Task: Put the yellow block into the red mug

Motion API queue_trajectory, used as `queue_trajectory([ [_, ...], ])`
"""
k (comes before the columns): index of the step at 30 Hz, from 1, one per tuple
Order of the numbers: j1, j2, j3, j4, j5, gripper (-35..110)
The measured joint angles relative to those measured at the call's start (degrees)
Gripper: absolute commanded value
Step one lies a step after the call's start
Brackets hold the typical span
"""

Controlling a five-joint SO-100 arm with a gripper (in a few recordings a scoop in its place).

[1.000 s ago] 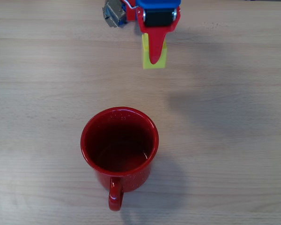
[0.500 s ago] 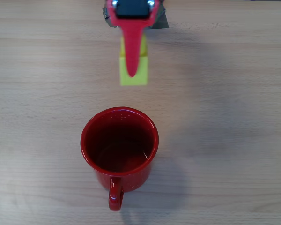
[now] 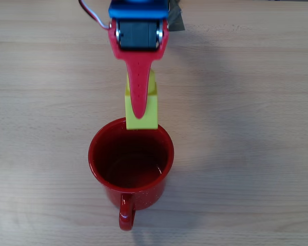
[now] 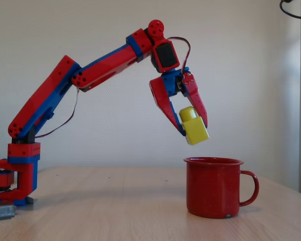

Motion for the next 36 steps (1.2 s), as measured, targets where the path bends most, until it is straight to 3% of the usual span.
queue_trajectory([
  [15, 2.37, -11.69, -6.33, -7.65, 0.88, 1],
  [26, 2.9, -11.69, -6.33, -7.82, 3.69, 36],
  [36, 2.9, -11.69, -6.24, -7.47, 3.69, 43],
])
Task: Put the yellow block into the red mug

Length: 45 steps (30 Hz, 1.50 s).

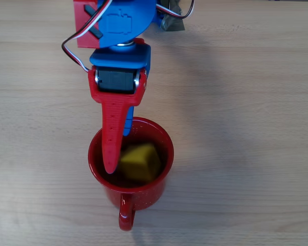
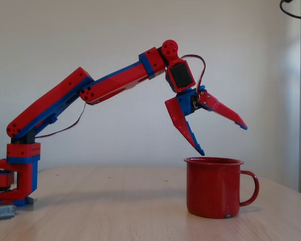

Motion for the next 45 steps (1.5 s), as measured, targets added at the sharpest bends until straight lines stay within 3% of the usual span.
queue_trajectory([
  [13, -0.53, 0.0, 0.88, 0.0, 0.0, 41],
  [20, -0.53, 0.62, 2.99, -2.46, -0.09, 6],
  [24, -0.53, 0.62, 3.25, -3.34, -0.09, 0],
  [45, -0.44, 26.46, 19.34, -7.29, -0.09, 0],
])
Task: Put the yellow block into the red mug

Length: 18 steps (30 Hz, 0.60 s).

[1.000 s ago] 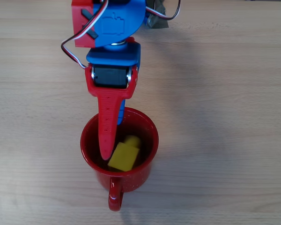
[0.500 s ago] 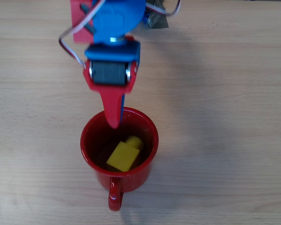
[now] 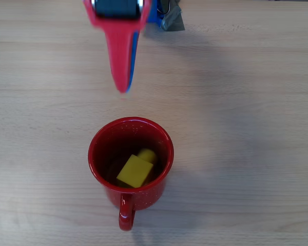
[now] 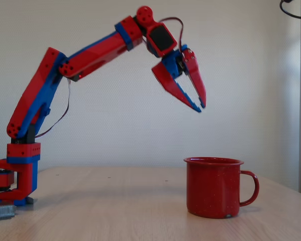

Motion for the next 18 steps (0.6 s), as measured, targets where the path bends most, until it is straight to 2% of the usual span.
queue_trajectory([
  [18, -2.55, 37.97, 28.3, 1.14, 0.09, 0],
])
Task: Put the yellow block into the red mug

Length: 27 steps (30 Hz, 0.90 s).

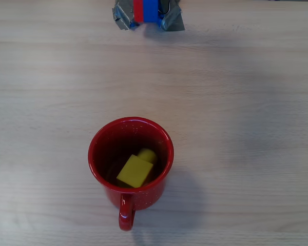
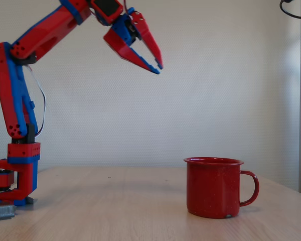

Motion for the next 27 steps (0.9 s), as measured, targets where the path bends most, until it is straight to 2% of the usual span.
queue_trajectory([
  [6, -0.18, 20.83, 22.68, -5.89, -0.09, 0],
  [12, -1.23, 43.07, 49.92, -16.79, -0.09, 0],
  [14, -1.85, 50.54, 56.87, -16.87, 0.35, 0],
  [27, -2.72, 72.77, 92.55, -22.85, 3.16, 0],
])
